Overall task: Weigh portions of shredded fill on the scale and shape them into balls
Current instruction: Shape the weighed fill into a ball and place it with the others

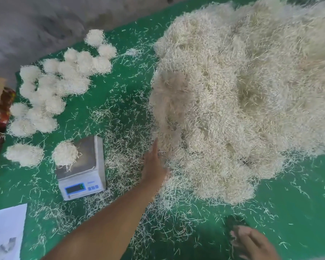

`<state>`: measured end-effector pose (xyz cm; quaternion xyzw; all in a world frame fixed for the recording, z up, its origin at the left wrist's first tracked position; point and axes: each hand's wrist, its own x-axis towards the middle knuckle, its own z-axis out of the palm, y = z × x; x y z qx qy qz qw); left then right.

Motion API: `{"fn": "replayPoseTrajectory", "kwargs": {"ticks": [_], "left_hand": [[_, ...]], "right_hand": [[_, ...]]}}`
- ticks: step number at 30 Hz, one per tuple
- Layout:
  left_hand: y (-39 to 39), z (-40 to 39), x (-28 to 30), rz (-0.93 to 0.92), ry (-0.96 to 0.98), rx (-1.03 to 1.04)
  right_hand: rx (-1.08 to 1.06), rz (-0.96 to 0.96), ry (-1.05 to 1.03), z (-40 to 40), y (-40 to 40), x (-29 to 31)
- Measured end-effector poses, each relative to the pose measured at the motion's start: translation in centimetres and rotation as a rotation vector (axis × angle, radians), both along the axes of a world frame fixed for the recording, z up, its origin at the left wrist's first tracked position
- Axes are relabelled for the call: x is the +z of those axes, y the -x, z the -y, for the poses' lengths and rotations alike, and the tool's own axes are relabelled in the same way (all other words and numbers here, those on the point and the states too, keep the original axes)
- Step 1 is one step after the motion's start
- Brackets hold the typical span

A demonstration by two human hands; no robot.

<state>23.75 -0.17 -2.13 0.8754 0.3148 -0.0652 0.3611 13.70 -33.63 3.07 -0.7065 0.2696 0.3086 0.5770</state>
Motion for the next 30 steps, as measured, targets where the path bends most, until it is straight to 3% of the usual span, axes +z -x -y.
{"fn": "replayPoseTrajectory", "kwargs": {"ticks": [3,6,9,15,23,30], "left_hand": [[-2.4,0.7,-0.4,0.044,-0.011,-0.061],[-3.7,1.2,-0.7,-0.179,-0.042,-0.177],[-3.7,1.5,-0.3,-0.29,-0.038,-0.131],[-0.5,1.0,4.7,-0.157,0.068,-0.044],[9.6,-0.2,14.6,0.007,0.237,0.022],[15.2,-2.3,20.8,0.098,0.235,-0.129]], "right_hand": [[0.096,-0.029,-0.055,0.3,-0.2,-1.4],[0.161,-0.077,-0.002,0.8,0.1,-2.9],[0.184,-0.094,0.009,1.1,0.4,-3.2],[0.269,-0.049,-0.021,-0.9,-2.6,0.0],[0.553,0.318,-0.133,-9.5,-6.7,8.6],[1.097,0.698,-0.027,-17.7,-4.9,13.3]]}}
